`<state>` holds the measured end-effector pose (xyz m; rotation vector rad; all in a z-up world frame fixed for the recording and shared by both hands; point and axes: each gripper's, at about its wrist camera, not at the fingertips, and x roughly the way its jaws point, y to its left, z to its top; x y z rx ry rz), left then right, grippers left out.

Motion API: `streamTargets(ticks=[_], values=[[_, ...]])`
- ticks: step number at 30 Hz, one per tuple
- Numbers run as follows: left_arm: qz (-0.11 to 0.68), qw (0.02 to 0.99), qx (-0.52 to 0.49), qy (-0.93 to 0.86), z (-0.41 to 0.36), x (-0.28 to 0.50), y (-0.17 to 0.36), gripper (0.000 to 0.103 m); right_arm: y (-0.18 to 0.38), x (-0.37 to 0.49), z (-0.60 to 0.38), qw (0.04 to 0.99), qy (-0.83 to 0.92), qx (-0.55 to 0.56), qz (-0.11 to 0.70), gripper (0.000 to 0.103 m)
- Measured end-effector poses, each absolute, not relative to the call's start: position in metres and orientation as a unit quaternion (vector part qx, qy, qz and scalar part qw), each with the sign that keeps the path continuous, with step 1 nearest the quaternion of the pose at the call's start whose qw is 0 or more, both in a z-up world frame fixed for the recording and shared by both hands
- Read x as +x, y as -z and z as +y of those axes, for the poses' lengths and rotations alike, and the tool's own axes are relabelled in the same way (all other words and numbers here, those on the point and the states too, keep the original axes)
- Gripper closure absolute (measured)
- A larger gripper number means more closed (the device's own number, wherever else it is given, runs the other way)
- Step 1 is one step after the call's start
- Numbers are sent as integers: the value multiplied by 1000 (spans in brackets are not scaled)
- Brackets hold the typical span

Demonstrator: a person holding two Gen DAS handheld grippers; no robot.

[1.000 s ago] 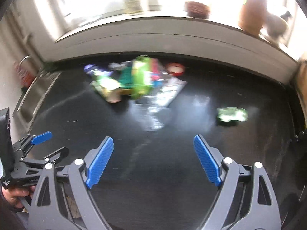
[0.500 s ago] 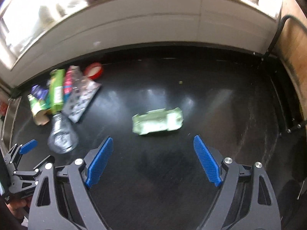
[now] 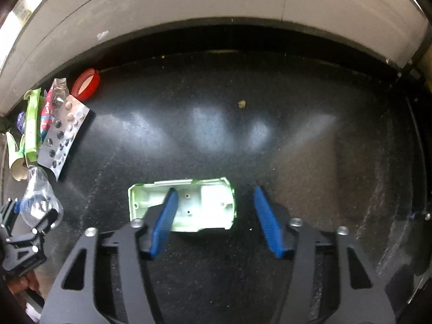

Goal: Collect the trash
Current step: 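Grasp the clear plastic cup with the left tool while the right tool grasps the green toy car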

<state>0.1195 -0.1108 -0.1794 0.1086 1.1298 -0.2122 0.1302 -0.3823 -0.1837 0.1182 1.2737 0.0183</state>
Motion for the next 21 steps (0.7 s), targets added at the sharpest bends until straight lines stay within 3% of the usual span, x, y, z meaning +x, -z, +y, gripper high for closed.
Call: streamTargets(ticks=[2,3,4,5,9,21], values=[[532,838,54,110,-113,123,177,63,181,128,-380,804,-3,51,592,68],[534,836,58,112,-113,123,176,72,178,126,-378,807,-3,46,589,70],[537,834,62,110,-112,124,175,84,172,123,-376,811,-5,51,583,83],[538,834,62,109,-113,122,173,92,165,120,-375,815,-7,57,577,84],[534,836,51,115,-104,115,163,95,148,110,-363,824,-13,47,565,89],[514,850,29,115,-74,51,119,96,97,52,-301,843,-52,24,535,89]])
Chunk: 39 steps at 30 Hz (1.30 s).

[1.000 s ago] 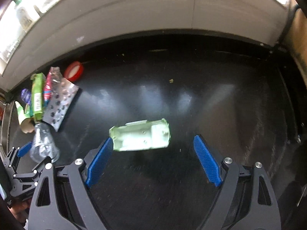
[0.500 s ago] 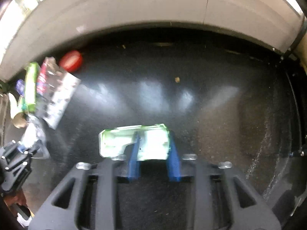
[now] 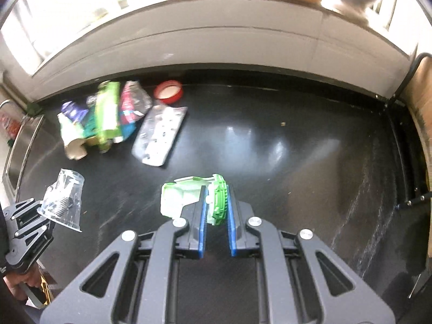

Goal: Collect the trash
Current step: 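Grasp the clear plastic cup with the left tool while the right tool grasps the green toy car, then carry cup and toy car over the bin and open both tools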

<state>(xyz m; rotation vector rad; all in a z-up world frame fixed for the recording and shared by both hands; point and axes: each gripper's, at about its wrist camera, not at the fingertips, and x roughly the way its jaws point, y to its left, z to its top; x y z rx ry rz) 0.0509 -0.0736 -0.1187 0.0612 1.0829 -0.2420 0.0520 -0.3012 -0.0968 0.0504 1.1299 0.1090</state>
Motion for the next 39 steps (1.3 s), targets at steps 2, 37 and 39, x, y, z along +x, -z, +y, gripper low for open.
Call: streamTargets(ticks=[2,37,39], values=[[512,851,25,112,-63,41,116,96,92,41,-291,844,-57,20,532,89],[506,778,-233,-291,355,-310,155,96,114,-161,319,633,-528,-237,515,89],[509,772,-247,-289,371,-316,169,96,124,-172,343,628,-527,-258,512,89]])
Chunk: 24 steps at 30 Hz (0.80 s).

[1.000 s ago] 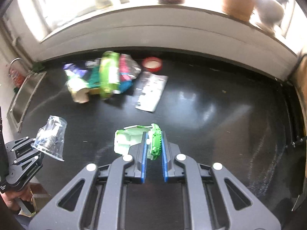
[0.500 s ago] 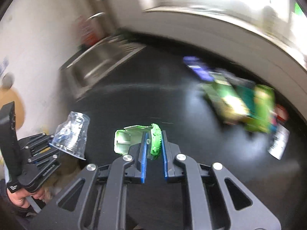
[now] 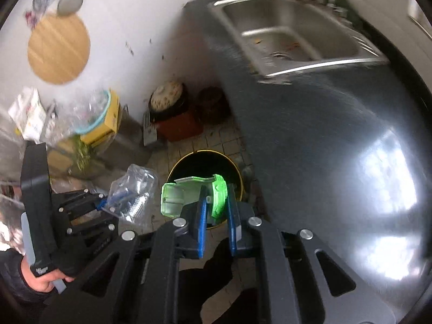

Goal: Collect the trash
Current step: 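Carry cup and toy car over the bin and open both tools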

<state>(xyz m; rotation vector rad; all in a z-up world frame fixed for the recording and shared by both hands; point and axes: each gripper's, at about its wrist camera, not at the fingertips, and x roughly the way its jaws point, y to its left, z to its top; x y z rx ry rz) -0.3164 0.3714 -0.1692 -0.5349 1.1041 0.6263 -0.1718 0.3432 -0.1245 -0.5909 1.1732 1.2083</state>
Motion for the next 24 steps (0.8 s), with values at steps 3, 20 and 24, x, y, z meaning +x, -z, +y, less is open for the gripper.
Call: streamTargets(ticks=[3,20,24], values=[[518,767,-255,-280,390,-319,190,95,143,-185,374,619,-523,-287,510,89],[549,740,-280,-271,418,-334,253,32,193,-197,423,596,-504,-351,518,42],[547,741,-275,-276,413,-331,242,28,171,-186,401,602,-511,-322,523,42]])
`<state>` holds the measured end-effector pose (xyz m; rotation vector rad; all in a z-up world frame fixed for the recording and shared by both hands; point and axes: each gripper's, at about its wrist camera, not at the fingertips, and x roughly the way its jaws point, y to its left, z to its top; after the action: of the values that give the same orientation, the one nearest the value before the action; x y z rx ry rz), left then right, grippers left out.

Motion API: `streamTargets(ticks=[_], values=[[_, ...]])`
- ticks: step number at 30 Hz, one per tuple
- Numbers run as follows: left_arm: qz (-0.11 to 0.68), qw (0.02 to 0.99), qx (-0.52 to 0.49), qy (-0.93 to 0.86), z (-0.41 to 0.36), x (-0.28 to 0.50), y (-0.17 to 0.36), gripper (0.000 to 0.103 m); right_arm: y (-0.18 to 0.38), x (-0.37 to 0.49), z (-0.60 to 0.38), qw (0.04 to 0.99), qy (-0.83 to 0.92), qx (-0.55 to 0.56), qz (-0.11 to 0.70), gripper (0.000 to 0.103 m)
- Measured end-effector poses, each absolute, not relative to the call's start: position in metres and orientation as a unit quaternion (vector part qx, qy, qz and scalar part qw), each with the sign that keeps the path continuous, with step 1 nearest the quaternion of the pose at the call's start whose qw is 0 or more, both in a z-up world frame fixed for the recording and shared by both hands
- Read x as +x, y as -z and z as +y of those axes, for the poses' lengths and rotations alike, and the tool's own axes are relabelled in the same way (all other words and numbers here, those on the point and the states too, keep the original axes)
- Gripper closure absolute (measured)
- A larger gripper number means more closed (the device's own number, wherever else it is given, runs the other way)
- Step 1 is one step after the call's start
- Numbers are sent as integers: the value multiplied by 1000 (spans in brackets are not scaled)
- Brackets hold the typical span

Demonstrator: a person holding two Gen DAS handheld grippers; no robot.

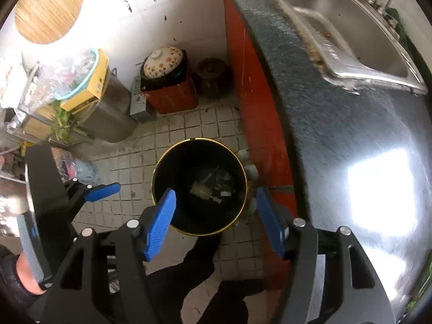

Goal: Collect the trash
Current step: 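Carry cup and toy car over the bin and open both tools, then swing both tools back over the countertop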

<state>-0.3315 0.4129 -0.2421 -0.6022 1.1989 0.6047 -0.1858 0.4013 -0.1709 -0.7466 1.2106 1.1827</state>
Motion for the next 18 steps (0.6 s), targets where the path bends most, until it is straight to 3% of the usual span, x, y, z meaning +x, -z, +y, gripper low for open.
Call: streamTargets(ticks=[8,18], values=[[513,793,-196,-265,378,-281,162,13,77,-112,269,706,-462,-218,491,27],[476,866,-111,-103,233,-118,84,12,28,-6,8,843,-234,-115,471,27]])
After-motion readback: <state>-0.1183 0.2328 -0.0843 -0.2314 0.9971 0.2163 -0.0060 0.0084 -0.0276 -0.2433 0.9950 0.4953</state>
